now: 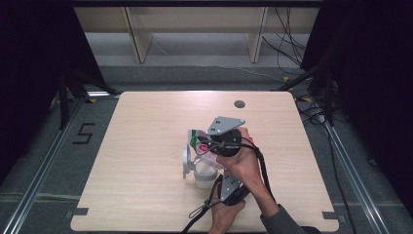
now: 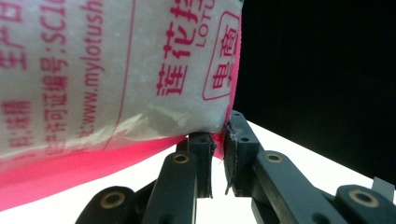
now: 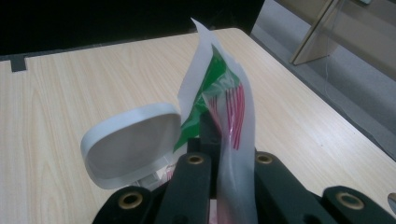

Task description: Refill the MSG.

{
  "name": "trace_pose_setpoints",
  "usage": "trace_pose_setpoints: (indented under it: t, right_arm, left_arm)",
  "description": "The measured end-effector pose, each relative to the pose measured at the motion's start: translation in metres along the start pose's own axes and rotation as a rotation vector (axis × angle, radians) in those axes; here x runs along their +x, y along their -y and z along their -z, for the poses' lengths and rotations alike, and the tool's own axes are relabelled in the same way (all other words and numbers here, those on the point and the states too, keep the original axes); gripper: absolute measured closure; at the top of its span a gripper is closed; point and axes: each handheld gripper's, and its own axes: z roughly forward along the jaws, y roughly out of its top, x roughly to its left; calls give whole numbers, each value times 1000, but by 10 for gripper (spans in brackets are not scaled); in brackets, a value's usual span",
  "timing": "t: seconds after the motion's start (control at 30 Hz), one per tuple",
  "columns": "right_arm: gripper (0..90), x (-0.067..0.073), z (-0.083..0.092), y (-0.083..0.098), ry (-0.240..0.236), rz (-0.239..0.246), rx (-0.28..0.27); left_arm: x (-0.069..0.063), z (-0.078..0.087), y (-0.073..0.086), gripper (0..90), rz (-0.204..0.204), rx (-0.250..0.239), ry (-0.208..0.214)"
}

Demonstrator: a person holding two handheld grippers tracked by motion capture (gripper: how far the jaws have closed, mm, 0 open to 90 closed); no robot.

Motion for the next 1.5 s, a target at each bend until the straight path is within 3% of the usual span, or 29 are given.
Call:
trace_pose_setpoints:
  t: [0.17, 1.5]
  right_arm:
    - [900, -1, 0, 0, -4, 18, -3]
    - [900, -2, 1, -2, -4, 13, -3]
  left_arm:
    - [0, 0, 0, 818, 1, 0, 0]
    - [0, -1, -1, 818, 0, -10, -5]
